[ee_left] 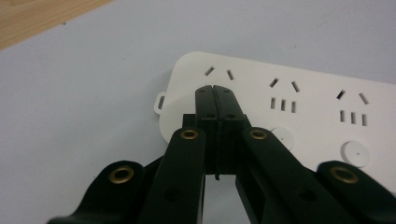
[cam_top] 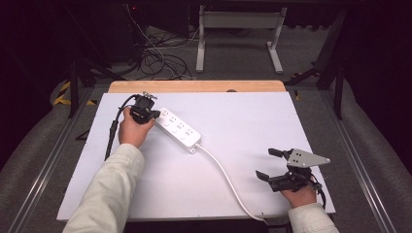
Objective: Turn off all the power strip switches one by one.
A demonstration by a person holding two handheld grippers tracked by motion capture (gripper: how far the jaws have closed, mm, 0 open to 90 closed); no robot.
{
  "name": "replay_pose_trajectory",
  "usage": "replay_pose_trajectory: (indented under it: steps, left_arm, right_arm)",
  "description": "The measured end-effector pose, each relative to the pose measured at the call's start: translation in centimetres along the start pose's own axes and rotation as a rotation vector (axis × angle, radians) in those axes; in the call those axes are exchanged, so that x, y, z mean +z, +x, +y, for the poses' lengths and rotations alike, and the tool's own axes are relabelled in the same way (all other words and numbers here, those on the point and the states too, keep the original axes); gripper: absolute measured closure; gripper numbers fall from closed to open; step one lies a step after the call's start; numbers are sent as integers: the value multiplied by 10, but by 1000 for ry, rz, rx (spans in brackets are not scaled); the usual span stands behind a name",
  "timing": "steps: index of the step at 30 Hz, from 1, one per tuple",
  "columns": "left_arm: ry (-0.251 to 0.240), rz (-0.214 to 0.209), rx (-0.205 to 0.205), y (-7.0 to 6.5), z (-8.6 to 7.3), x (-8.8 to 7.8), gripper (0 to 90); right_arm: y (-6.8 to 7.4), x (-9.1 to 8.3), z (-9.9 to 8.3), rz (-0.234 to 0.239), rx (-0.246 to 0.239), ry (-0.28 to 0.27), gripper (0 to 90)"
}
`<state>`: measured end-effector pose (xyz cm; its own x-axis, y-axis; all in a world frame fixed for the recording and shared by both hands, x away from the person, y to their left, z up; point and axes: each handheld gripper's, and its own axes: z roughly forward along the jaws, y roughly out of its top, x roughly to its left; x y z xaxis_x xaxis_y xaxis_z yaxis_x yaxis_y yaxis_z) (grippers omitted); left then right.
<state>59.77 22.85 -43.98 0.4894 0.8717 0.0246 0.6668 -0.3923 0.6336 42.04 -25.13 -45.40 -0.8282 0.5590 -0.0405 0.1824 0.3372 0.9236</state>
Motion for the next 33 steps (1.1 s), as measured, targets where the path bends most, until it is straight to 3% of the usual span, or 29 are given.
replay_pose_trajectory:
  steps: [20, 24, 33]
  left_arm:
    - [16, 19, 12, -4, -2, 7, 900]
    - [10, 45, 29, -6, -2, 7, 900]
    - [4, 36, 19, -7, -3, 8, 900]
  right_arm:
    - [0, 0, 0, 0, -2, 1, 102]
    - [0, 0, 0, 0, -3, 1, 102]
    - [1, -1, 0, 0, -4, 1, 102]
